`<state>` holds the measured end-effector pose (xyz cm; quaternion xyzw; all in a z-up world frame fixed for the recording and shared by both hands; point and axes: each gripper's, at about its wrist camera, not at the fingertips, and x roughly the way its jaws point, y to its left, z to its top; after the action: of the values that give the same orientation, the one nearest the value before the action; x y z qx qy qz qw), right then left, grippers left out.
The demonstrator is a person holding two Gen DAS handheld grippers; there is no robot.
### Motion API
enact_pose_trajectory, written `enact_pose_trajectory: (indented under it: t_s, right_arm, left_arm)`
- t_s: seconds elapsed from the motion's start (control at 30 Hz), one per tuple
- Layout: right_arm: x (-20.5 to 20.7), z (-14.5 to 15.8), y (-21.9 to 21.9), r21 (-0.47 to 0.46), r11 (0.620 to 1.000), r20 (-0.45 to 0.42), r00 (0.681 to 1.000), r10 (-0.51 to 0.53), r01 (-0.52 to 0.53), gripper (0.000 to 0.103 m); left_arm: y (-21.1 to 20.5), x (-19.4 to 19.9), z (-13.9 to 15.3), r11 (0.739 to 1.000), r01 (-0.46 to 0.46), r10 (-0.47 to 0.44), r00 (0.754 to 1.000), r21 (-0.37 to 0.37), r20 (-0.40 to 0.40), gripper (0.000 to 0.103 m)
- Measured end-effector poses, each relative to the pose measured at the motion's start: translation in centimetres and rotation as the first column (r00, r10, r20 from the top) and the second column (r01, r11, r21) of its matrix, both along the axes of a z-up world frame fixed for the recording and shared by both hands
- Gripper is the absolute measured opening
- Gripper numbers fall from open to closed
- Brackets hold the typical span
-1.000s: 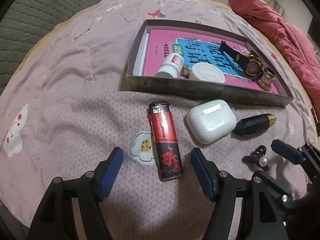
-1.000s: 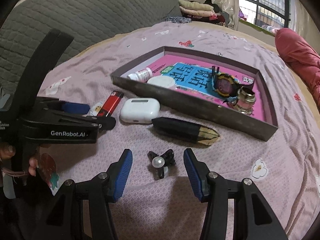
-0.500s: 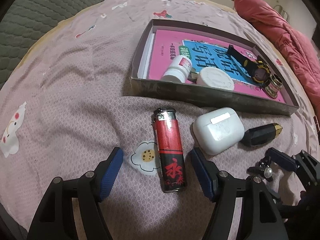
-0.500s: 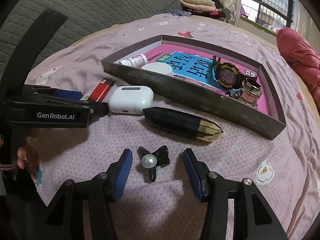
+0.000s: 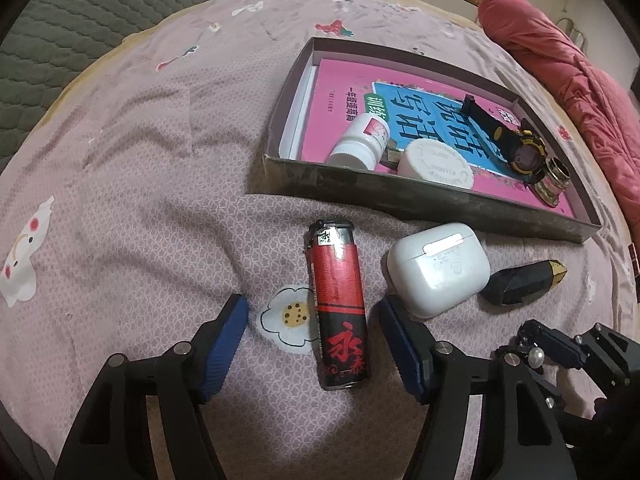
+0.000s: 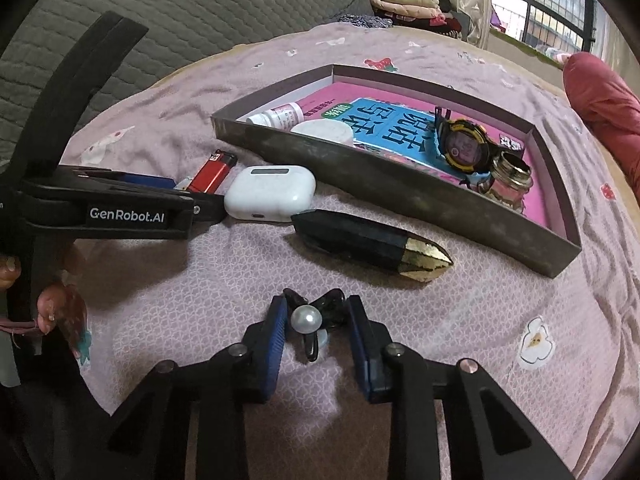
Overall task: Organize rigid objects
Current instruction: 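Grasp black pearl hair clip with right tool while left tool grasps red lighter, then carry red lighter with left tool over tray while right tool carries hair clip there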
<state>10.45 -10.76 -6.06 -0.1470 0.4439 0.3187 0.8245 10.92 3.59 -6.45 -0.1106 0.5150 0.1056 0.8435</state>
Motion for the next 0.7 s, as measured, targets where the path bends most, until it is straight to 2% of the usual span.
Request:
enact_pose_trajectory:
  t_s: [0.13,0.2,0.5,0.7]
  right_arm:
    - [0.2,0.3,-0.8,0.03,0.999,-0.012,1.0,-0.01,0.011,0.03]
    - [0.4,0.7,-1.5,0.063,0.998,-0.016,1.0,-0.023,0.024,0.03]
    - [1.4,2.0,-2.7,0.155,0.986,-0.032,0.998,-0.061,0.065,0.03]
    - [1.5,2.3,-2.7,0.168,0.984,-0.03,0.998,-0.059,0.063,0.03]
  left_arm:
    - [-0.1,0.1,0.1,1.0,0.001,-0.001,1.0,0.003,0.005,0.062]
    - [-0.1,0.1,0.3,1.0,0.006,-0.006,1.0,0.008,0.015,0.052]
    - [-0.6,-0.3,0.9,0.999,0.046,-0.046,0.999,-0.008,0.029,0.027]
    - [-0.1,-1.2,1.1,0.998,0.049,-0.047,0.998,-0.048,0.034,0.024]
